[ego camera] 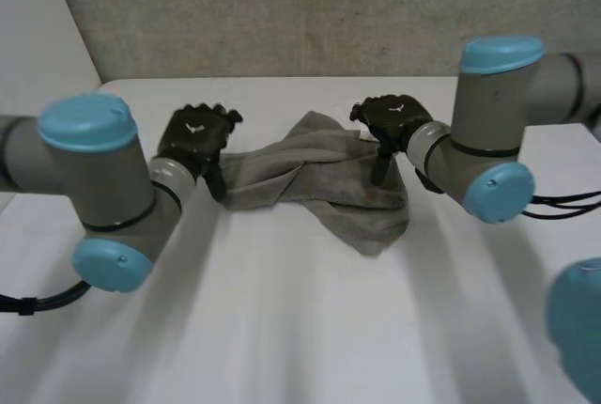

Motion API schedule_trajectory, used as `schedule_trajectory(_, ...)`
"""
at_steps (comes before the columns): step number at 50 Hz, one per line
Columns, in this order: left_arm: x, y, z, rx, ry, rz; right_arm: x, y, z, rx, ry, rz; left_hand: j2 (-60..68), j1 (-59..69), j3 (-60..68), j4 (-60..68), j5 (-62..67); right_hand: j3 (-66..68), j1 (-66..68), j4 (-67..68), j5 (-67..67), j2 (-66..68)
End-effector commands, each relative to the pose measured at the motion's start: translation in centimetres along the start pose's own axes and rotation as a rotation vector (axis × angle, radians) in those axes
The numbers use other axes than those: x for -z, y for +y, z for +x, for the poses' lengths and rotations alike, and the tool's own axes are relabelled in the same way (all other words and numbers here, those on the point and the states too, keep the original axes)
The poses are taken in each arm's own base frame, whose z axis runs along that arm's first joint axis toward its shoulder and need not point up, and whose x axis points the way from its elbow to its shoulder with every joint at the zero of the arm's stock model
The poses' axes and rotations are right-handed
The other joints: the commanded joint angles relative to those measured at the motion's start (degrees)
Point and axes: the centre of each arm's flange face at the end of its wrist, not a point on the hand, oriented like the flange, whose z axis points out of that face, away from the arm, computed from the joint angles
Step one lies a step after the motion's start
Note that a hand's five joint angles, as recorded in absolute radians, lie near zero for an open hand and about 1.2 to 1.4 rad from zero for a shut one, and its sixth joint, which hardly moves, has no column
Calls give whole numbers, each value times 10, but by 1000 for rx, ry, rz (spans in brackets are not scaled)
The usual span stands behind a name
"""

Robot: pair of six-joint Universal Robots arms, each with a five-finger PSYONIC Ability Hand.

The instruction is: Fold the laundry

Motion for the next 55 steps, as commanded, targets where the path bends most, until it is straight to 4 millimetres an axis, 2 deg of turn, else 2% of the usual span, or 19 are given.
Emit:
schedule_trajectory(1, -17, 40, 12, -2, 46, -74, -34, 27, 3, -22, 22, -9, 35, 36, 36, 36, 34, 13, 17, 4, 15, 9)
schedule_trajectory(16, -47, 70, 19, -13, 53, -95, -48, 60, 2, -24, 24, -56, 125, 125, 125, 126, 124, 120, 123, 110, 121, 115)
schedule_trajectory(22, -56, 70, 19, -31, 49, -75, -48, 60, 2, -24, 18, -59, 208, 209, 209, 209, 207, 397, 401, 387, 399, 392)
schedule_trajectory(26, -62, 71, 19, -54, 46, -56, -40, 40, 8, -27, 27, -27, 311, 311, 311, 312, 310, 662, 665, 652, 663, 657)
schedule_trajectory(35, -67, 59, 16, -71, 20, 20, -12, -15, 31, -17, 69, 56, 664, 665, 665, 665, 663, 662, 666, 653, 664, 658)
schedule_trajectory(38, -69, 31, 9, -76, -8, 106, -7, -27, 33, -5, 75, 89, 664, 665, 665, 665, 663, 662, 666, 653, 664, 658)
schedule_trajectory(39, -70, 7, 4, -74, -26, 180, -2, -41, 36, 13, 90, 131, 664, 665, 665, 665, 663, 662, 666, 653, 664, 658)
schedule_trajectory(40, -70, 6, 4, -74, -26, 181, 3, -60, 43, 47, 116, 195, 664, 665, 665, 665, 663, 662, 666, 653, 664, 658)
schedule_trajectory(41, -69, -20, -1, -73, -47, 262, 3, -61, 43, 48, 116, 196, 664, 665, 665, 665, 663, 662, 666, 653, 664, 658)
schedule_trajectory(42, -67, -49, -8, -70, -74, 354, 8, -84, 49, 99, 153, 292, 664, 665, 665, 665, 663, 662, 666, 653, 664, 658)
schedule_trajectory(43, -67, -50, -8, -70, -74, 355, 15, -109, 55, 141, 194, 400, 664, 665, 665, 665, 663, 662, 666, 653, 664, 658)
schedule_trajectory(44, -61, -83, -16, -57, -108, 457, 15, -110, 55, 141, 195, 401, 664, 665, 665, 665, 663, 662, 666, 653, 664, 658)
schedule_trajectory(45, -52, -118, -25, -42, -148, 568, 24, -135, 61, 165, 236, 509, 664, 665, 665, 665, 663, 662, 666, 653, 664, 658)
schedule_trajectory(46, -52, -119, -25, -42, -148, 569, 24, -136, 61, 166, 236, 510, 664, 665, 665, 665, 663, 662, 666, 653, 664, 658)
schedule_trajectory(47, -40, -149, -33, -24, -183, 667, 38, -161, 64, 177, 265, 612, 664, 665, 665, 665, 663, 662, 666, 653, 664, 658)
schedule_trajectory(48, -40, -149, -33, -24, -183, 668, 38, -161, 64, 177, 265, 613, 664, 665, 665, 665, 663, 662, 666, 653, 664, 658)
schedule_trajectory(49, -28, -174, -39, -1, -208, 754, 52, -182, 68, 172, 287, 694, 664, 665, 665, 665, 663, 662, 666, 653, 664, 658)
schedule_trajectory(53, 4, -217, -50, 42, -223, 888, 71, -199, 69, 142, 280, 747, 664, 665, 665, 665, 663, 662, 666, 653, 664, 658)
schedule_trajectory(55, 9, -218, -50, 45, -220, 879, 72, -182, 62, 136, 240, 637, 664, 665, 665, 665, 663, 662, 666, 653, 664, 658)
